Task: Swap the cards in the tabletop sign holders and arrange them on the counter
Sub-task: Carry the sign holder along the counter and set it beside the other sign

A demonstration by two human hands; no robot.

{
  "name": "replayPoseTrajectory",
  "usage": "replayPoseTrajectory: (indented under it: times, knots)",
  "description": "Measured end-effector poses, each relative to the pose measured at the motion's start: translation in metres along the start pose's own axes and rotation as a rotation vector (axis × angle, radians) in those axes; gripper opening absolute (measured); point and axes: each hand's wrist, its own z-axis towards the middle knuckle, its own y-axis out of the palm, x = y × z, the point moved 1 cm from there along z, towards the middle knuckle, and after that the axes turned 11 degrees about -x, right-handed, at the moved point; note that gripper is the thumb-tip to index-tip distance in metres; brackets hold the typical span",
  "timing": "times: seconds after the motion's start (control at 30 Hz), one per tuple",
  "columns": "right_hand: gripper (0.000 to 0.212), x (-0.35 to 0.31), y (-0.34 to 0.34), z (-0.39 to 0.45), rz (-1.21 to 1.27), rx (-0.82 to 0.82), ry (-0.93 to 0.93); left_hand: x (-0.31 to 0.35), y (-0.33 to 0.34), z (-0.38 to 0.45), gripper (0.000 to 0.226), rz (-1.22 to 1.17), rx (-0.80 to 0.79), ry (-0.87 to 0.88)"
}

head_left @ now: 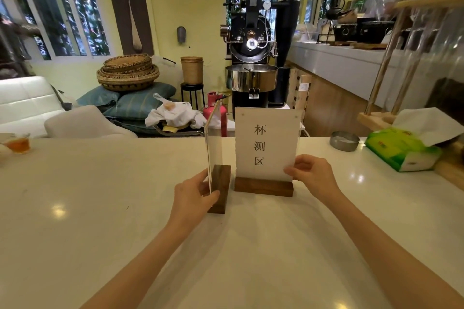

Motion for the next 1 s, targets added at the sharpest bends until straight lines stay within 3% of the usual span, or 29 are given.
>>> replayPoseTrajectory:
  times: [0.3, 0.43, 0.8, 1.0]
  knots:
    - [0.009, -0.003, -0.006, -0.017, 0.035, 0.022, 0.036, 0.008, 0.007, -0.004, 0.051, -0.104, 0.028, -0.025]
    - [0.008, 0.003, -0.018, -0.033, 0.031, 0.113, 0.068, 0.018, 0.018, -0.004, 0.054, -0.181, 0.009, -0.022]
    - [0.019, 0.034, -0.091, -0.096, 0.002, 0.453, 0.248, 0.063, 0.088, 0.002, 0.058, -0.319, -0.132, 0.223]
    - [0.019, 0.052, -0.144, -0.123, 0.005, 0.604, 0.327, 0.088, 0.147, 0.017, 0.045, -0.364, -0.199, 0.247]
